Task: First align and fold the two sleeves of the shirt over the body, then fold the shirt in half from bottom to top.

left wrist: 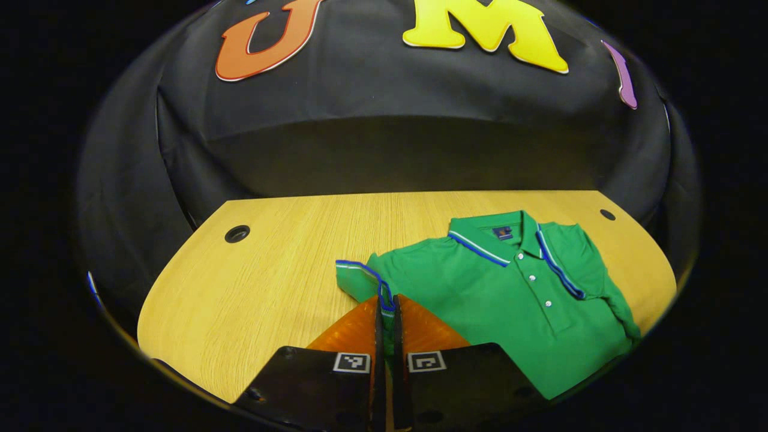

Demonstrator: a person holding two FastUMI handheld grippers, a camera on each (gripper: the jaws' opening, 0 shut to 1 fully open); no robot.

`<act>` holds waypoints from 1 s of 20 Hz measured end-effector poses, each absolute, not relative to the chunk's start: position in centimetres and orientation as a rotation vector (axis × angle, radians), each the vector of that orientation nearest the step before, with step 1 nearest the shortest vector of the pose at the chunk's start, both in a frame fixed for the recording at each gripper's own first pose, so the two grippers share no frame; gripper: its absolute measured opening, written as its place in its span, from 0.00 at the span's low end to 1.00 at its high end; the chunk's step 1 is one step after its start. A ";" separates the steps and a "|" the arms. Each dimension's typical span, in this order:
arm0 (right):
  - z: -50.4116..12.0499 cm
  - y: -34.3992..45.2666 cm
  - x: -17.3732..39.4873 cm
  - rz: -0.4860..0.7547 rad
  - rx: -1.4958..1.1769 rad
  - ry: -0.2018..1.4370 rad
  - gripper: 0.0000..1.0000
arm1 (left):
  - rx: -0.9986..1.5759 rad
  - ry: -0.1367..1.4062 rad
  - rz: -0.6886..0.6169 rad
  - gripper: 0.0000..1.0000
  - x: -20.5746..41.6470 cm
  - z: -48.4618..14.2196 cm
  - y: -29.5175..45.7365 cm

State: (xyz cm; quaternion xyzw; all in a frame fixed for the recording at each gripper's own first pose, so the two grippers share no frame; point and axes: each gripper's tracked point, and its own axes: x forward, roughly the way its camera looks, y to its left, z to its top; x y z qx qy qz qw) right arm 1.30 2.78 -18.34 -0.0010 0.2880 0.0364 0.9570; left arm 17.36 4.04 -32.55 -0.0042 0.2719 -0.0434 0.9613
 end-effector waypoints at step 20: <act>-18.6 -6.1 -2.7 -0.078 0.011 0.583 0.95 | 0.095 0.522 -0.276 0.13 19.7 -33.0 -14.7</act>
